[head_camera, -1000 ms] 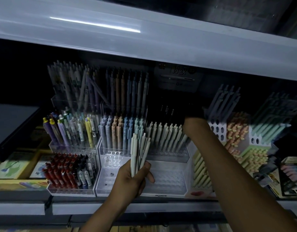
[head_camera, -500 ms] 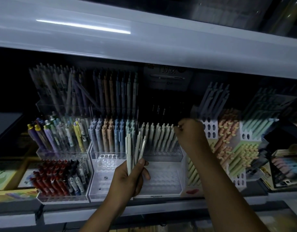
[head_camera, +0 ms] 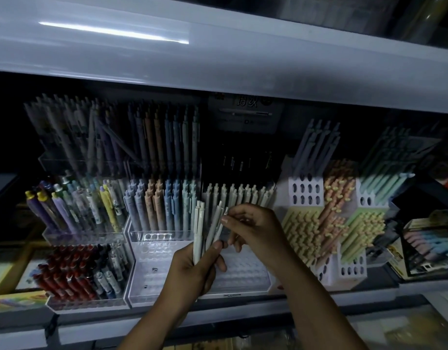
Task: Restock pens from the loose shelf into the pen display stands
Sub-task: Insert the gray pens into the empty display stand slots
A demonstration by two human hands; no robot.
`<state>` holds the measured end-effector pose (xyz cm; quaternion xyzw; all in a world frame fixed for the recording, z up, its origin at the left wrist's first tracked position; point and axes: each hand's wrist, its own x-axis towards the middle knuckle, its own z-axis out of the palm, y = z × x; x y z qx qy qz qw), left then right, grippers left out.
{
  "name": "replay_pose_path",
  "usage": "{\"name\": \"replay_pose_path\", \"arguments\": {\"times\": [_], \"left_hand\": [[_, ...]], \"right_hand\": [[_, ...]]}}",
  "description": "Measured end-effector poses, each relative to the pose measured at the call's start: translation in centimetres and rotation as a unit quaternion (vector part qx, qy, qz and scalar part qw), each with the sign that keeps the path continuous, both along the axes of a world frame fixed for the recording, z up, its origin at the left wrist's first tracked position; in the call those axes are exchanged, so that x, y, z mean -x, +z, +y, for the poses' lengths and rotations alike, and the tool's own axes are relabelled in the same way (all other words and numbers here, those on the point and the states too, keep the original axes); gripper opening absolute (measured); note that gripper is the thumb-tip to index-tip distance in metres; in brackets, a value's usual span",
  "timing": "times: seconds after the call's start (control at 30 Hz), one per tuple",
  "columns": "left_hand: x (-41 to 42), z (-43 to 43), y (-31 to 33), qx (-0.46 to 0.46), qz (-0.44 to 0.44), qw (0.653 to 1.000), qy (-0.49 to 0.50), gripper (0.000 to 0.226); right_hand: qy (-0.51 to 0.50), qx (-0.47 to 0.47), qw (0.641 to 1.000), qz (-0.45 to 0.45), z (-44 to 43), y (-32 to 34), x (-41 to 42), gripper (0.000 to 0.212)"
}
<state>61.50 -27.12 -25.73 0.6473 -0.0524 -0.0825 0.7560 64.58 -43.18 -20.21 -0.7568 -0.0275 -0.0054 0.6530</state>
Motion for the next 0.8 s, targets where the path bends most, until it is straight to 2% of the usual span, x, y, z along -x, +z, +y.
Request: {"name": "replay_pose_path", "arguments": {"times": [0.13, 0.37, 0.43, 0.6, 0.8], "left_hand": [[-0.2, -0.1, 0.2, 0.007, 0.006, 1.000, -0.004, 0.047], [-0.4, 0.1, -0.2, 0.029, 0.022, 0.999, 0.010, 0.042], [-0.5, 0.1, -0.5, 0.043, 0.027, 0.999, 0.016, 0.036], [-0.7, 0.0, -1.0, 0.070, 0.027, 0.997, 0.012, 0.028], [-0.7, -0.1, -1.5, 0.077, 0.033, 0.996, 0.012, 0.028]], "right_hand": [[0.001, -0.072, 0.997, 0.030, -0.6, 0.5, -0.4, 0.009], [-0.091, -0.125, 0.988, -0.027, -4.5, 3.2, -2.5, 0.012], [-0.130, -0.069, 0.987, -0.061, -6.0, 3.8, -3.2, 0.015], [-0.148, 0.188, 0.965, -0.110, -8.6, 3.9, -4.6, 0.006], [-0.135, 0.305, 0.935, -0.124, -8.9, 3.6, -4.8, 0.009]]}}
